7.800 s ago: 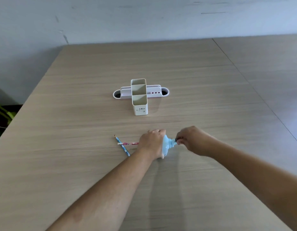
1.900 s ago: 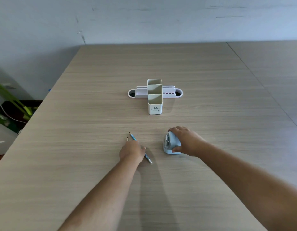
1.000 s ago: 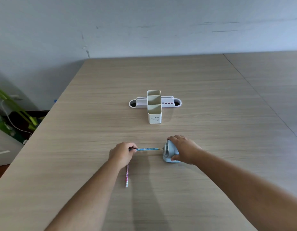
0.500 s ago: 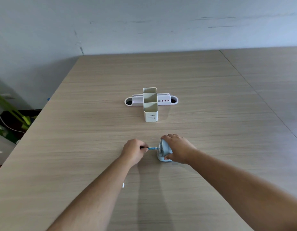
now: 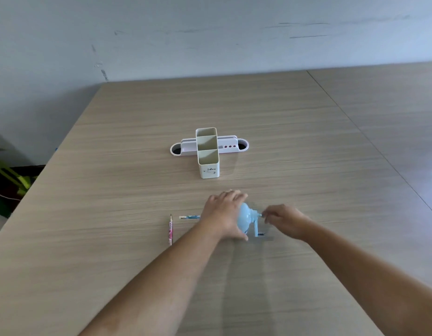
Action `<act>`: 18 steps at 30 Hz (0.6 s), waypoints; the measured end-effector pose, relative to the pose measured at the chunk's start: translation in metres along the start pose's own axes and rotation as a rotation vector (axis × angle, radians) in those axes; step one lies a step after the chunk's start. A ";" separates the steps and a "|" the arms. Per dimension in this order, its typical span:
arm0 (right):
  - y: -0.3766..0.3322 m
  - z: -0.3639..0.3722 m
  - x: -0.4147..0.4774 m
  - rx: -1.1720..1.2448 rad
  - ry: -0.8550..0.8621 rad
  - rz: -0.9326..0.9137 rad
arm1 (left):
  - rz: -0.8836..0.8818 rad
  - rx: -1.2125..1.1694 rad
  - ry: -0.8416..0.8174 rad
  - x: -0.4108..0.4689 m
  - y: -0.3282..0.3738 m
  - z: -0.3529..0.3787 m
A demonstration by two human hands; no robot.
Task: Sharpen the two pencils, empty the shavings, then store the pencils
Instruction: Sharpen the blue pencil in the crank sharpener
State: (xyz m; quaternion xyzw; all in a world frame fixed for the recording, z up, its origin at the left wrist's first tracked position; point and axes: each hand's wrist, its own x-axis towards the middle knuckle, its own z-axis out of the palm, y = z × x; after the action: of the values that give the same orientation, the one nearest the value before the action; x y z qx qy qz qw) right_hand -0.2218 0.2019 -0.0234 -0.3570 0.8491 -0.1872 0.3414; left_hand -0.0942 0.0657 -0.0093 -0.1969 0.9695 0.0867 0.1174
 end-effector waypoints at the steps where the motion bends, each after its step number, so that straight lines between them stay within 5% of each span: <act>1: 0.004 0.007 -0.003 0.028 -0.069 0.014 | -0.003 0.022 -0.017 0.005 0.007 0.003; 8: -0.002 0.006 -0.019 -0.066 -0.136 -0.096 | -0.099 -0.003 0.036 0.017 0.019 0.012; 12: -0.021 -0.023 -0.002 -0.077 0.045 -0.190 | -0.029 0.020 0.068 0.016 0.014 0.013; 15: -0.020 -0.015 0.028 -0.046 0.163 -0.154 | -0.020 -0.002 0.073 0.017 0.012 0.016; 18: -0.004 0.018 0.037 -0.140 0.062 -0.064 | -0.074 -0.050 0.083 0.017 0.012 0.018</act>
State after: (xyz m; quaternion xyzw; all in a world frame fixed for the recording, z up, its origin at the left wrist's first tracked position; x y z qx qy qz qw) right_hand -0.2264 0.1707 -0.0505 -0.4008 0.8585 -0.1490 0.2832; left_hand -0.1106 0.0748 -0.0293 -0.2387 0.9632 0.0983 0.0752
